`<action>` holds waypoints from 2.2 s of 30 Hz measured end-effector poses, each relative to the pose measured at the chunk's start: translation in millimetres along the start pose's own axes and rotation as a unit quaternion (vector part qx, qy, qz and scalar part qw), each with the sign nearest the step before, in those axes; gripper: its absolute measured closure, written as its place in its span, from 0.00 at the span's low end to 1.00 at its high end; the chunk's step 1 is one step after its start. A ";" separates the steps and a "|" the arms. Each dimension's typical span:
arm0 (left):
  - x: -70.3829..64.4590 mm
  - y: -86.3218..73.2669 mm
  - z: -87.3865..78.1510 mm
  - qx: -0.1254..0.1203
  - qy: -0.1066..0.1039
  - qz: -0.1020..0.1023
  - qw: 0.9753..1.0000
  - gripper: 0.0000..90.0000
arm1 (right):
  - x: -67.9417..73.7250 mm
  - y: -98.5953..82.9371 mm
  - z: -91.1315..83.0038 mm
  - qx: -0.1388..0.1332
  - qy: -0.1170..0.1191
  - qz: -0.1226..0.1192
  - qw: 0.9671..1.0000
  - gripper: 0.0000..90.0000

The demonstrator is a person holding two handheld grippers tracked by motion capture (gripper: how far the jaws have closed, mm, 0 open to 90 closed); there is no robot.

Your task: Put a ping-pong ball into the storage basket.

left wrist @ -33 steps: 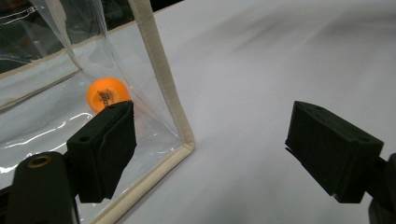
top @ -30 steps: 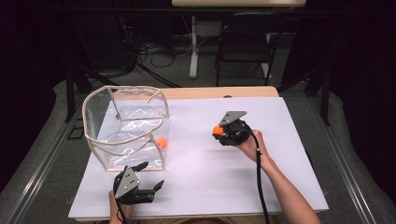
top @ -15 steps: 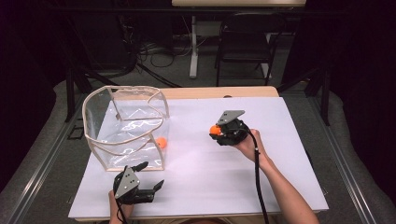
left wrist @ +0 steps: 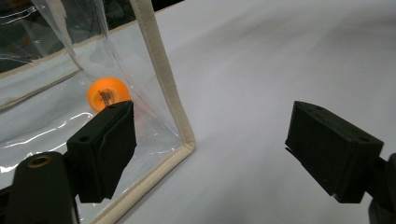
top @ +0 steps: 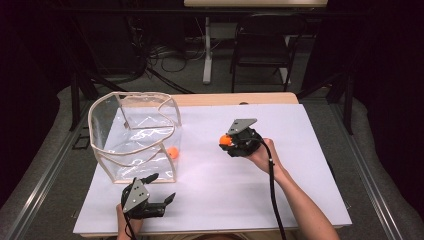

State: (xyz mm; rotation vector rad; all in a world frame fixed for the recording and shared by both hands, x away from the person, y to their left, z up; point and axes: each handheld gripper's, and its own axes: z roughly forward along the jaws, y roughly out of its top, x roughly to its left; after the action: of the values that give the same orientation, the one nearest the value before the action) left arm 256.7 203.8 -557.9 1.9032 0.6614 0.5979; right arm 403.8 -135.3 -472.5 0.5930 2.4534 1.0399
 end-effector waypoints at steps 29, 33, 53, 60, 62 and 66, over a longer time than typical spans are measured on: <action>0.4 0.2 -1.1 0.001 0.001 0.001 1.000 0.18 | 5.4 25.5 -4.3 -0.015 0.011 -0.016 1.000 0.57; 0.5 0.1 -1.0 0.000 0.001 0.000 1.000 0.18 | 5.5 29.2 -6.4 -0.018 0.010 -0.019 1.000 0.57; 0.4 0.1 -1.0 0.000 0.001 0.000 1.000 0.18 | 5.0 42.0 -13.0 -0.024 0.008 -0.030 0.999 0.57; 0.5 0.1 -0.8 0.000 0.001 0.000 1.000 0.18 | 5.4 48.5 -15.9 -0.026 0.009 -0.034 0.999 0.57; 0.6 0.0 -0.5 0.001 0.001 0.000 1.000 0.18 | 5.7 51.0 -17.2 -0.028 0.009 -0.037 0.999 0.57; 0.3 0.2 -0.7 0.001 0.002 0.001 1.000 0.18 | 5.9 54.9 -18.5 -0.028 0.009 -0.041 0.999 0.57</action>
State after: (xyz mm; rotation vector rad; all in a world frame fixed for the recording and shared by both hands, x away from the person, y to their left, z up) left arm 256.5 204.5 -557.4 1.9043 0.6626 0.6021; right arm 401.5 -108.1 -421.1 0.4638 2.4330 1.0816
